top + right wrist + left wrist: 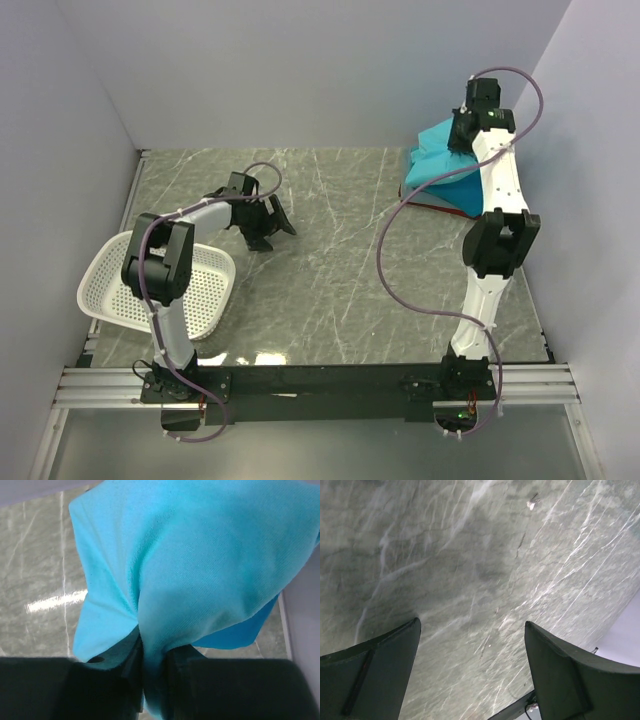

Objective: Fold and stack the t-shirts
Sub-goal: Neatly place the folded tshirt to the corner, then reset both grippers

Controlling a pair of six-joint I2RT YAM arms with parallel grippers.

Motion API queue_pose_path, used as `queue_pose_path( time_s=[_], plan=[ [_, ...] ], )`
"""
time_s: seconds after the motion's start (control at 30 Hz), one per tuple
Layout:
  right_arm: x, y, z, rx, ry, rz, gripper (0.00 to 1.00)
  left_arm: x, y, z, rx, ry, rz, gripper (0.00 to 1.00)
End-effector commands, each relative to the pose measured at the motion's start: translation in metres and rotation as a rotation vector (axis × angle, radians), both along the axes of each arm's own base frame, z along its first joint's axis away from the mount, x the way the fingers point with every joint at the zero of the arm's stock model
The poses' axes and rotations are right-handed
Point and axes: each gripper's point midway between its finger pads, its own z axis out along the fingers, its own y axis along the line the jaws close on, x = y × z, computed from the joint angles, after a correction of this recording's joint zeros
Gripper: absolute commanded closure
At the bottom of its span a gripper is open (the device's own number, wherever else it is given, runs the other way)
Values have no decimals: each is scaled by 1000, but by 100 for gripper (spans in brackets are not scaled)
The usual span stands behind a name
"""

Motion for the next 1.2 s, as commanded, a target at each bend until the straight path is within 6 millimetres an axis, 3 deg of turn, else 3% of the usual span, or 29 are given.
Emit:
queue_pose_path(
  time_s=[0.0, 0.07, 0.2, 0.27, 0.57, 0.73, 0.83, 0.87, 0.9, 0.97, 1.0, 1.03, 1.1, 1.17],
  plan=[
    [14, -26, 20, -56, -91, -91, 50, 1, 3, 20, 8, -65, 8, 9],
    [12, -45, 24, -87, -100, -180, 15, 3, 5, 31, 11, -100, 13, 9],
    [6, -62, 36, -91, -140, -266, 13, 8, 5, 55, -2, -165, 16, 9],
    [1, -65, 29, -95, -134, -293, 13, 10, 4, 72, -16, -209, 14, 9],
    [-47, -53, 43, -54, -175, -314, 10, 16, 3, 142, -63, -380, 28, 8],
    [-81, -20, 52, 44, -227, -232, 9, 14, 11, 175, -56, -464, 58, 8],
    [-102, 7, 44, 112, -225, -154, 9, 9, 15, 193, -61, -520, 73, 8],
    [-112, 16, 52, 131, -249, -127, 9, 4, 18, 200, -62, -543, 80, 8],
    [-121, 25, 34, 153, -213, -106, 9, 2, 20, 203, -58, -558, 84, 8],
    [-133, 55, 43, 232, -266, -2, 9, -3, 28, 208, -30, -597, 104, 9],
    [-144, 65, 19, 255, -227, 25, 9, -5, 33, 208, -14, -606, 115, 9],
    [-148, 86, 19, 287, -245, 89, 8, -8, 36, 207, 0, -614, 123, 9],
    [-166, 107, 7, 330, -231, 141, 8, -14, 47, 207, 31, -633, 160, 9],
    [-181, 135, 8, 367, -248, 215, 8, -22, 54, 208, 45, -648, 183, 9]
  ],
)
